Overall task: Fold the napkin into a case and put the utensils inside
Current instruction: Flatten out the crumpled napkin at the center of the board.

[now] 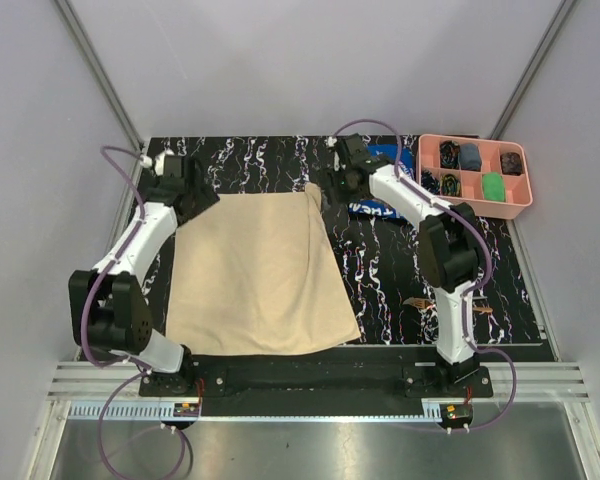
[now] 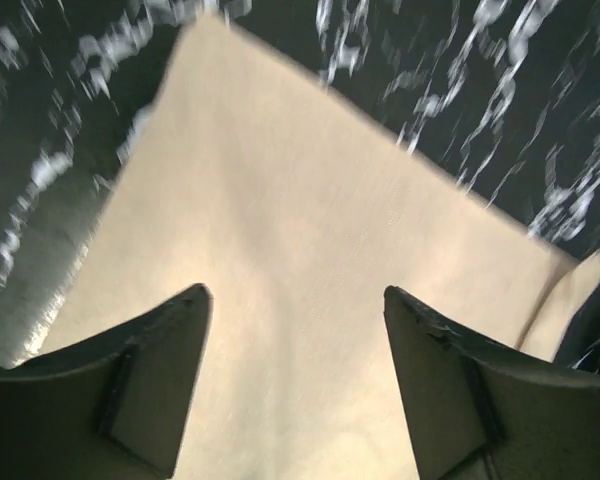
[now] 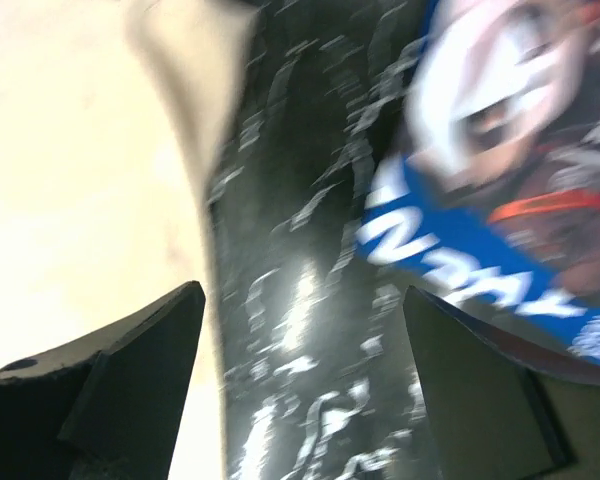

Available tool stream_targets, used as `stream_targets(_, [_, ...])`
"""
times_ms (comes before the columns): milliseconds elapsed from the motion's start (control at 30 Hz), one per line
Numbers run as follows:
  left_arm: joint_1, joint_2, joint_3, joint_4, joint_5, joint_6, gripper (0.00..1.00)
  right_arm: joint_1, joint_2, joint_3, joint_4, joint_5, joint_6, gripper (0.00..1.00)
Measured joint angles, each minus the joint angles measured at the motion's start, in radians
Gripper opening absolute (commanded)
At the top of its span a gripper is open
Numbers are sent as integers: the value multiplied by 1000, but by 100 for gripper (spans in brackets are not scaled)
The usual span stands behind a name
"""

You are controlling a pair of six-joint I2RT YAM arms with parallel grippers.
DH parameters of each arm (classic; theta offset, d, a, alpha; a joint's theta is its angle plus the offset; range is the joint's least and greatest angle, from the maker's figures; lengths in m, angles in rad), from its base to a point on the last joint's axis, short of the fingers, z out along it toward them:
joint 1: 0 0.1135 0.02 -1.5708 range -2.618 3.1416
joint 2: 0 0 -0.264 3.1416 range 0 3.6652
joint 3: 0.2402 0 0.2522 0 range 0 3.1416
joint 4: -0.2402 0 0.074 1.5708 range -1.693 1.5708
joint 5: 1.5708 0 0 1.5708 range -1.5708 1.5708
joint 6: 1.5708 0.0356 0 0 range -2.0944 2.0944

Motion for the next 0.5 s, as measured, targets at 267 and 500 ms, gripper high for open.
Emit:
stream_targets(267, [2,182,-197,102,207,-61,51,59,25,-29,146,-163,50,70])
stream_targets(500, [2,198,-206,185,251,-92,51,54,184,88,203,-186,29,57])
